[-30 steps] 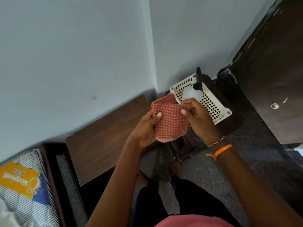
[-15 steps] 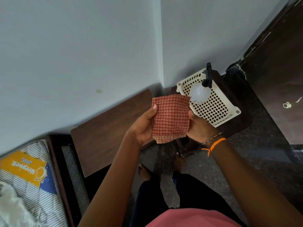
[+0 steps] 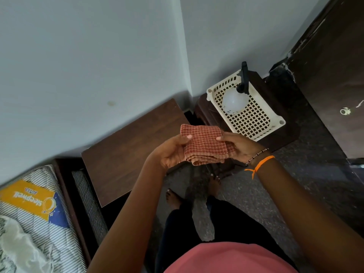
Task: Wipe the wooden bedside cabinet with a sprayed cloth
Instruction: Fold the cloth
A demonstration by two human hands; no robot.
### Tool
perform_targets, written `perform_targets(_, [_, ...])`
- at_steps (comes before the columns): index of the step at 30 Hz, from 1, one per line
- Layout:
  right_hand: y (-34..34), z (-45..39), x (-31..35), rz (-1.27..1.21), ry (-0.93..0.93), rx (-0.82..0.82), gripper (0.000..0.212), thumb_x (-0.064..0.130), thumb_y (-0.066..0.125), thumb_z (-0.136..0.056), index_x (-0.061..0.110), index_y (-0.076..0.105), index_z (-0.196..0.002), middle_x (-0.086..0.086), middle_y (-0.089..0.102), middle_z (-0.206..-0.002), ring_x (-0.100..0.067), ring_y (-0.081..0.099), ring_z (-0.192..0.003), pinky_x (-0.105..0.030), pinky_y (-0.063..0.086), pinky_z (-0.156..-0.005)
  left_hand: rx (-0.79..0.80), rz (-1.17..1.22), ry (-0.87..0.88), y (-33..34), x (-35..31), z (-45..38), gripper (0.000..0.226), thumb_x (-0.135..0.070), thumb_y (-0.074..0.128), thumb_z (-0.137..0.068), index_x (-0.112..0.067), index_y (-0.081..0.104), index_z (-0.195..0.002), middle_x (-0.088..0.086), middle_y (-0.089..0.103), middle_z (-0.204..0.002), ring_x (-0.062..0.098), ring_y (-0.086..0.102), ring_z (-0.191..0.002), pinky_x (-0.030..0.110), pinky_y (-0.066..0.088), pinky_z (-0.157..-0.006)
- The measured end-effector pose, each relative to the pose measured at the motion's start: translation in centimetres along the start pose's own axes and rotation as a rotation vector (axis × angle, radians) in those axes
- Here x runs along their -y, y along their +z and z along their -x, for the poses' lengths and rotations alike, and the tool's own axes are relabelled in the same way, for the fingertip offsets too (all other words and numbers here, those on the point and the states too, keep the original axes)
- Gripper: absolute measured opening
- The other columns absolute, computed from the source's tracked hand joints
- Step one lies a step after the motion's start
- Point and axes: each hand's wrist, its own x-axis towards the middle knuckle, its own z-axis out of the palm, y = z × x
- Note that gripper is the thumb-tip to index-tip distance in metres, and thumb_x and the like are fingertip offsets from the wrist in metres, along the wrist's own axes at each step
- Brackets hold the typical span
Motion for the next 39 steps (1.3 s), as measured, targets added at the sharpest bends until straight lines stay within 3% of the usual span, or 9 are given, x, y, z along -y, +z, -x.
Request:
perform_targets(8, [-0.7,0.8,1.5,-0.058,-0.308,0.152,0.028,0.024,0.088,-0.048,0.019,0.064,-0.061,0.001,0.055,-0.088,-0.016,0.062,-0.083,-0.029,0.057,-0.057,0.019,-0.416,0.341,1.7,-0.5,0.2,0.05,0.024,0.033,-0.079,-0.007,0.069,-0.064,0.0,0.048,-0.136,0.024,0.055,-0.116,0.032,0.055,-0.07])
perform_targets(11, [-1.1,0.7,1.8,-0.032,-0.302,0.137,0.018,0.012,0.079,-0.061,0.021,0.064,-0.056,0.002,0.056,-0.09,-0.013,0.063,-0.084,-0.029,0.057,-0.066,-0.021,-0.343,0.274,1.9,-0.5,-0.3,0.031,0.001,0.034,-0.085,-0.006,0.063,-0.095,0.006,0.044,-0.137,0.024,0.056,-0.106,0.033,0.055,-0.072])
perform_targets(14, [-1.2,0.6,2.0,0.061,-0.312,0.042,0.049,-0.015,0.043,-0.083,0.021,0.066,-0.058,0.001,0.056,-0.089,-0.014,0.061,-0.081,-0.027,0.056,-0.063,-0.095,-0.442,0.124,1.9,0.0,-1.1,0.053,-0.027,0.053,-0.083,-0.01,0.04,-0.132,0.015,0.049,-0.13,0.028,0.054,-0.108,0.045,0.048,-0.092])
perform_targets(18, [-1.9,0.4,2.0,0.018,-0.21,-0.18,0.031,-0.003,0.033,-0.093,0.012,0.059,-0.083,-0.004,0.059,-0.071,-0.015,0.059,-0.056,-0.02,0.048,-0.045,-0.205,-0.696,0.016,3.2,1.0,-2.9,0.08,0.006,0.062,-0.079,-0.028,0.019,-0.138,0.019,0.051,-0.12,0.033,0.058,-0.104,0.048,0.051,-0.09])
perform_targets(22, [-4.8,1.0,2.2,-0.196,-0.021,-0.347,0.027,0.028,0.034,-0.097,0.013,0.053,-0.084,-0.007,0.054,-0.079,-0.02,0.052,-0.075,-0.03,0.044,-0.063,-0.317,-0.495,0.018,4.3,2.0,-6.4,0.089,0.013,0.054,-0.081,-0.031,0.004,-0.14,0.016,0.055,-0.099,0.029,0.058,-0.086,0.048,0.053,-0.085])
perform_targets(25, [-6.9,0.7,2.6,0.047,-0.073,-0.481,0.009,0.016,0.044,-0.096,0.019,0.05,-0.09,-0.005,0.056,-0.088,-0.017,0.054,-0.08,-0.03,0.045,-0.065,-0.381,-0.456,0.034,5.7,2.9,-9.6,0.086,0.012,0.056,-0.08,-0.025,0.005,-0.14,0.014,0.055,-0.096,0.028,0.057,-0.086,0.05,0.051,-0.088])
perform_targets(30, [-11.5,-0.9,4.0,0.397,-0.199,-0.747,0.026,0.007,0.048,-0.084,0.013,0.044,-0.109,-0.013,0.054,-0.097,-0.022,0.055,-0.08,-0.038,0.047,-0.069,-0.504,-0.643,0.23,8.0,4.6,-15.9,0.045,-0.002,0.065,-0.069,-0.026,0.036,-0.094,0.019,0.05,-0.117,0.029,0.058,-0.099,0.031,0.055,-0.064])
perform_targets(34, [-14.0,-2.1,4.5,0.596,-0.389,-0.887,0.029,-0.005,0.041,-0.088,0.014,0.035,-0.109,-0.005,0.049,-0.079,-0.02,0.05,-0.065,-0.027,0.045,-0.054,-0.557,-0.946,0.39,8.9,5.5,-20.9,0.034,0.004,0.057,-0.071,-0.028,0.051,-0.061,0.024,0.053,-0.111,0.032,0.054,-0.106,0.043,0.053,-0.086])
perform_targets(39, [-17.7,-4.5,3.9,0.888,-0.408,-0.857,0.031,-0.011,0.05,-0.079,-0.001,0.06,-0.106,-0.019,0.056,-0.113,-0.029,0.054,-0.107,-0.036,0.046,-0.094,-0.406,-1.35,0.252,9.6,5.4,-22.7,0.039,0.002,0.045,-0.083,-0.003,0.052,-0.122,0.018,0.033,-0.141,0.032,0.034,-0.13,0.028,0.033,-0.1])
